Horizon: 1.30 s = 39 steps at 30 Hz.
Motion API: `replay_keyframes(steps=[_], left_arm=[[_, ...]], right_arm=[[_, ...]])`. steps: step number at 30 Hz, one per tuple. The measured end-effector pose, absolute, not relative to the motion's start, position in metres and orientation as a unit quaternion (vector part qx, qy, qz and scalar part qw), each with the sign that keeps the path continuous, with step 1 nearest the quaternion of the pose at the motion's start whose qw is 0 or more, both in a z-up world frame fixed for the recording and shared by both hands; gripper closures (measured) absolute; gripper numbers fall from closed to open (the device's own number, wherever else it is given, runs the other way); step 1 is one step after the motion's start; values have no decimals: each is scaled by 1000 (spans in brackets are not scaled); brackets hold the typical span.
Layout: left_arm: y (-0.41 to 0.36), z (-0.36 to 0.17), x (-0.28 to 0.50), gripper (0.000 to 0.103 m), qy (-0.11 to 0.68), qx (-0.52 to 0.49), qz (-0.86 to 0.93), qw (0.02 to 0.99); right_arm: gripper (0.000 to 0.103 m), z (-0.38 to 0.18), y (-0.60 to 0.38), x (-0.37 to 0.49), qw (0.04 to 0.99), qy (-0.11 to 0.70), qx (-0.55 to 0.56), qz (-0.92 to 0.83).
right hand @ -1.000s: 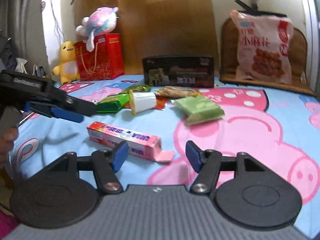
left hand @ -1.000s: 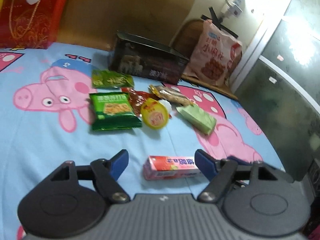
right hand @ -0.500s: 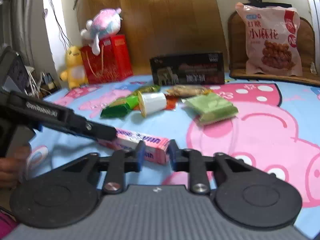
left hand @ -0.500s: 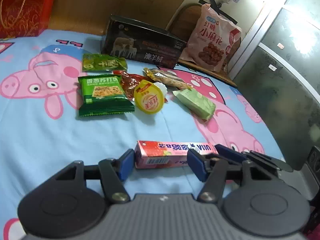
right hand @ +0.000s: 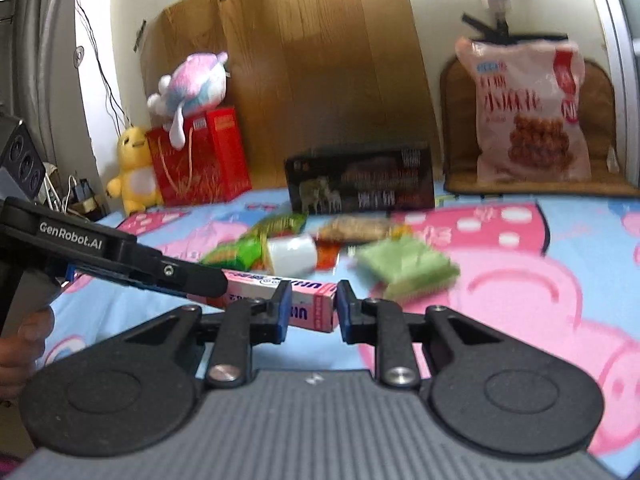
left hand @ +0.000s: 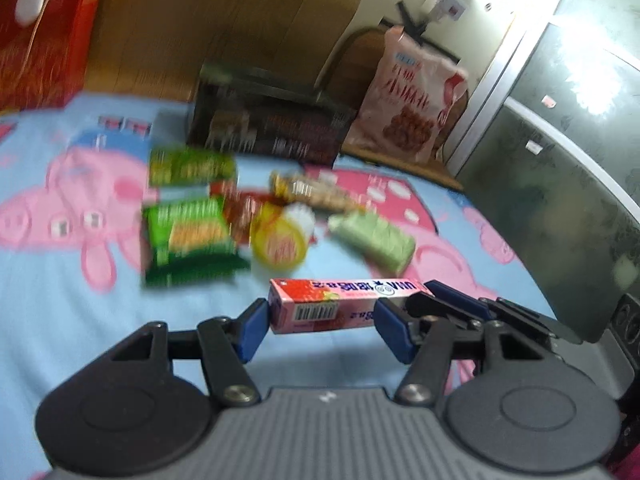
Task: Organize snacks
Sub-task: 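Lower the gum box into the black tin box and open the left gripper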
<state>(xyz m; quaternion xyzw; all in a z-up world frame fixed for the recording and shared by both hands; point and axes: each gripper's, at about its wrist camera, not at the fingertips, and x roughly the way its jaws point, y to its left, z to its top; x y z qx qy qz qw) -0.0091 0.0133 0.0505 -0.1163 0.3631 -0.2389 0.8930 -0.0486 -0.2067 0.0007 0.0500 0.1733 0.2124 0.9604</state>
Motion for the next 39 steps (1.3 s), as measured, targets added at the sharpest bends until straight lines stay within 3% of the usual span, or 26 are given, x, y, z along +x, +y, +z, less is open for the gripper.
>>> replay_keyframes(steps=[14,24,32,39], left_arm=[[-1,116,140,46,288,-120,-209,927],[-25,93,232,46,318,-104,-178,925],[-34,69,246,43,311,-81,-135,937],[-20,86,200,38,286,-93,-154,941]], right_arm=[[76,59,-210,98,975,96,46,196],[76,53,-206,182,979,112,28,168],[74,30,-203,203,976,152,35,151],[67,46,-212,148,971,145,83,171]])
